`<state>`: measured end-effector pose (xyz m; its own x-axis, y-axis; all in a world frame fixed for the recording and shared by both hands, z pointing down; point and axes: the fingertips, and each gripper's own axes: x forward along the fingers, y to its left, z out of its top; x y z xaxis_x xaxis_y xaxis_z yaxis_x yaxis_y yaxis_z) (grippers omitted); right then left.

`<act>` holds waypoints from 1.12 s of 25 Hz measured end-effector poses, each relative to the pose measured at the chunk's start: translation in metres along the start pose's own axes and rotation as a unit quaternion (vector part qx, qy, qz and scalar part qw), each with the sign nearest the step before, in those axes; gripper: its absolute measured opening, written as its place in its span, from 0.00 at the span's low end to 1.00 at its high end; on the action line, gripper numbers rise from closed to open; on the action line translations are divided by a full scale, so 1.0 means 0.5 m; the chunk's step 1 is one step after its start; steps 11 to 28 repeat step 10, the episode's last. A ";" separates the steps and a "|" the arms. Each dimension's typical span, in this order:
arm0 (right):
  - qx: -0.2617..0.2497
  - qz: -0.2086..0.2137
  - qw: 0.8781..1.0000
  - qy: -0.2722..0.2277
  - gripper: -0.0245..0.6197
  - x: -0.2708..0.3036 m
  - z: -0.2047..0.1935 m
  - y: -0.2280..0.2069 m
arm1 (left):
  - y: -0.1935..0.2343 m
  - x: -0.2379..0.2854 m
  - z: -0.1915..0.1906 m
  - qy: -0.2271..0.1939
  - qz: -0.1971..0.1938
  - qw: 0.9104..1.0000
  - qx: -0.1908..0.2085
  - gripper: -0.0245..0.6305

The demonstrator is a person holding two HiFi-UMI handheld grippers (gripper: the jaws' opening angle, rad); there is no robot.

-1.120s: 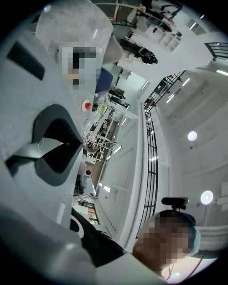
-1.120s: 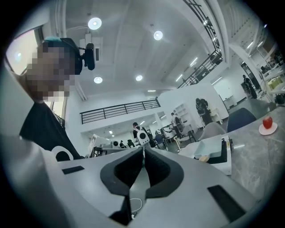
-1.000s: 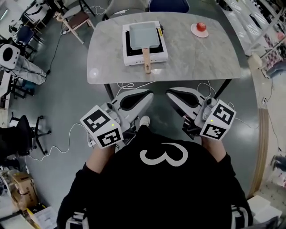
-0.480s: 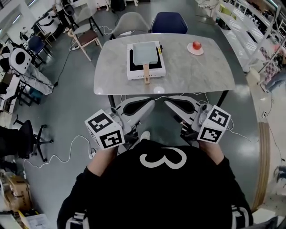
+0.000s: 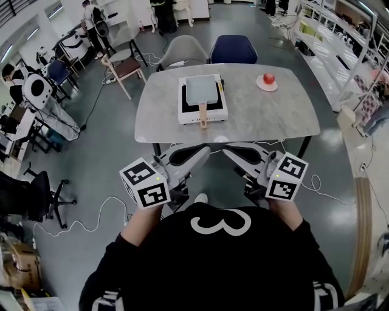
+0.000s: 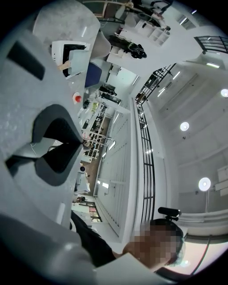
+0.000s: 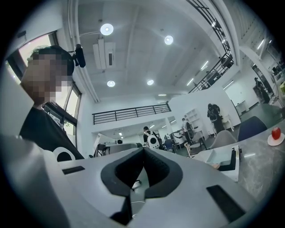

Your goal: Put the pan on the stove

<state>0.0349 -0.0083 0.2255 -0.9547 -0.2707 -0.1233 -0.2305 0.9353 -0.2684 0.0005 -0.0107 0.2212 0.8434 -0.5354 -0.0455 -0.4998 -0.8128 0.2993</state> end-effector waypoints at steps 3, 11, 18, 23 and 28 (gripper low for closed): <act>-0.002 0.001 1.000 0.000 0.06 -0.002 0.001 0.001 | -0.002 0.000 0.000 -0.003 -0.001 1.000 0.002 0.06; -0.004 -0.001 1.000 -0.001 0.06 -0.014 0.002 0.012 | -0.019 0.001 -0.002 -0.003 -0.007 1.000 0.005 0.06; -0.004 -0.001 1.000 -0.001 0.06 -0.014 0.002 0.012 | -0.019 0.001 -0.002 -0.003 -0.007 1.000 0.005 0.06; -0.004 -0.001 1.000 -0.001 0.06 -0.014 0.002 0.012 | -0.019 0.001 -0.002 -0.003 -0.007 1.000 0.005 0.06; -0.004 -0.001 1.000 -0.001 0.06 -0.014 0.002 0.012 | -0.019 0.001 -0.002 -0.003 -0.007 1.000 0.005 0.06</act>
